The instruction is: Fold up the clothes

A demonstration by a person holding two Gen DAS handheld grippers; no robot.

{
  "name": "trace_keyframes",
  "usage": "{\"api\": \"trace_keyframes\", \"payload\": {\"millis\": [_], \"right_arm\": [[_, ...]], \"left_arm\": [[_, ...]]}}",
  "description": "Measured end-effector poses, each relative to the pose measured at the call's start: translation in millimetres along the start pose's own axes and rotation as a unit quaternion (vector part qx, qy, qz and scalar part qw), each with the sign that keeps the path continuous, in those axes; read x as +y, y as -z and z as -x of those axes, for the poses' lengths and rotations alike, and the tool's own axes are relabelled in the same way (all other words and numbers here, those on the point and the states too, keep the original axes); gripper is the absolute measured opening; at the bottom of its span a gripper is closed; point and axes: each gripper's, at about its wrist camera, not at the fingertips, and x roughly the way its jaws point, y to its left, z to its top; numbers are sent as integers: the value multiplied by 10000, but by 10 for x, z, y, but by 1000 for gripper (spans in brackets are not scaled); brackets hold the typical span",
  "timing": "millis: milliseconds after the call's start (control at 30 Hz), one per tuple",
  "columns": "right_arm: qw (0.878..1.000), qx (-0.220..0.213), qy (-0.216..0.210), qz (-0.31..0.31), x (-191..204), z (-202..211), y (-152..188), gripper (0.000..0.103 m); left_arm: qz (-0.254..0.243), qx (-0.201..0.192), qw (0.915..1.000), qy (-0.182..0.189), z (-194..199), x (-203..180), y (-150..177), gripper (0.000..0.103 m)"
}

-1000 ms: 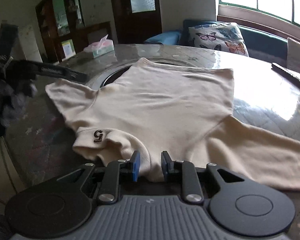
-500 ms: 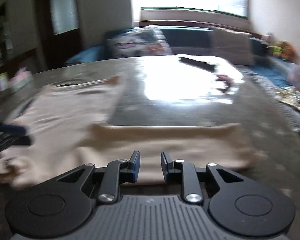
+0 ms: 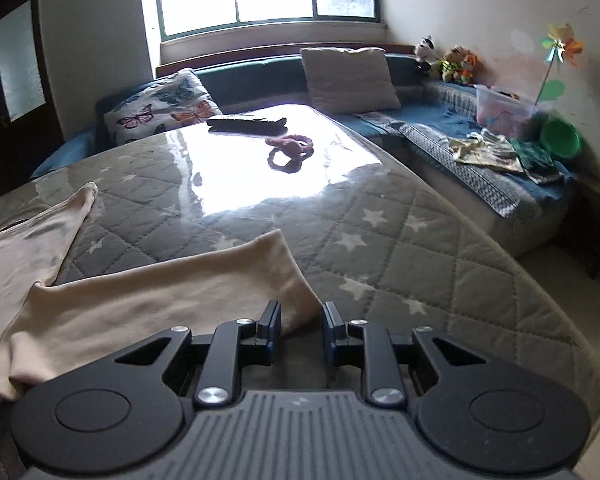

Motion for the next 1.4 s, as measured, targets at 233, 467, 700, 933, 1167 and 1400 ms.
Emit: {"api": "trace_keyframes", "payload": {"millis": [233,467,700,933,1167,1400], "right_arm": [[9997,-149,182,-3,-8,-42,-144,4],[9989,-110,436,-99,-81,-171,-146,4],[9995,-210,187,-128,-58,-48,-162,16],[9997,-68,58,-207,-49,-140,-138,20],[9989,-278,25,-369,-65,-59,-202,4],[9989,-315,-109,-318,-15,7,-365,4]], "left_arm": [[-211,18,9998,15,1,-40,19,38],[-330,14,9994,40,-1,-39,27,39],[-302,-113,9995,22,90,-11,-38,42],[-219,-276,9993,-145,168,89,-152,43],[-206,-211,9993,-231,34,116,-221,43],[-278,-52,9994,-180,-204,63,-191,43]]}}
